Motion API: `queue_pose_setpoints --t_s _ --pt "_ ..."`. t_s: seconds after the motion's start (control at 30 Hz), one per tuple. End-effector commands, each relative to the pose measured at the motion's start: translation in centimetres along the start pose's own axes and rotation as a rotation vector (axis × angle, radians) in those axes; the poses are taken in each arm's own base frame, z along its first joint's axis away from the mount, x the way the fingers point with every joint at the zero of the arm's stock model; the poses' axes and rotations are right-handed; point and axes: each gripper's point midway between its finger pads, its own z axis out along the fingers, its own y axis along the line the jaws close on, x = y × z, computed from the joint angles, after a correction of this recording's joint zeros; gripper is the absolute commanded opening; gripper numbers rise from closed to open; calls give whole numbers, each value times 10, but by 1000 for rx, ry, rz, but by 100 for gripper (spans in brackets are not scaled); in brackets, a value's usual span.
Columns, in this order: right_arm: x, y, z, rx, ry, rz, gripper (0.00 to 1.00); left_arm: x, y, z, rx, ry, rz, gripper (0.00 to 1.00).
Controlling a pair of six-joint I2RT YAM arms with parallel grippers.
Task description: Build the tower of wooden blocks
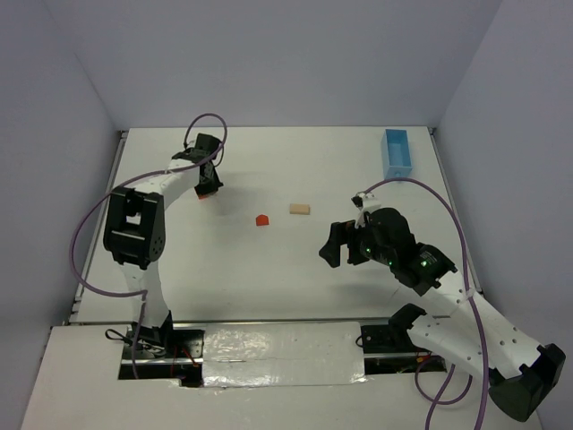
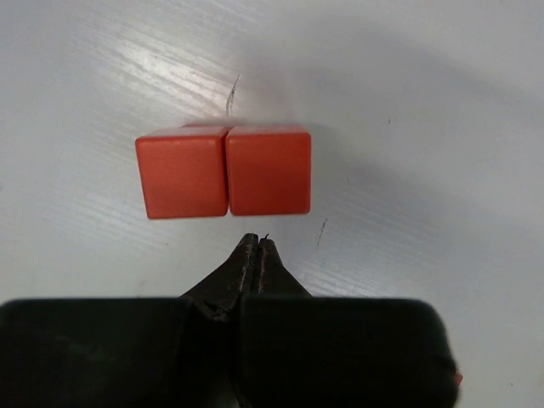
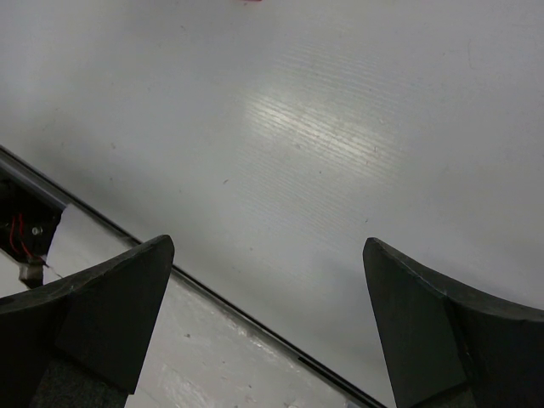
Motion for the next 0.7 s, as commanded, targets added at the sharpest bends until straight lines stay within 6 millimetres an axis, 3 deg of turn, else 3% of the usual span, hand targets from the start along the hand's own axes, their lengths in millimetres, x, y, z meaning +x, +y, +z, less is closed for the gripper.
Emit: queue_pose_setpoints --t_s 0.0,0.07,0.1,0.13,0.2,0.3,0.33,0.47,0.6,0.63,0.67 --pt "-11 7 1 -22 -43 -22 100 -22 -3 -40 70 -72 -11 0" --pt "-12 7 1 -22 -47 -22 100 -15 6 -47 62 -76 -22 0" --pt "-13 7 0 -22 -48 -22 100 -24 9 -63 70 -125 -53 0" --pt "-12 7 0 -24 -48 -22 100 -15 19 -63 51 -120 -60 0" --pt "-12 8 0 -27 -49 -23 100 -25 35 -81 34 -180 -116 0" --pt "-12 8 0 -28 -49 -25 100 -24 67 -83 -19 -189 -191 0" --pt "-12 9 -1 -32 -50 -28 100 -26 85 -78 -45 -181 -230 0" --pt "-12 10 -1 -37 -51 -32 100 -35 102 -56 -21 -118 -296 0" --pt "-13 11 -1 -39 -47 -33 100 -41 97 -18 16 -46 -268 0" --pt "-12 11 -1 -40 -47 -33 100 -51 96 -17 33 -42 -272 0" --pt "-13 11 -1 -42 -49 -33 100 -47 97 -2 19 -9 -256 0"
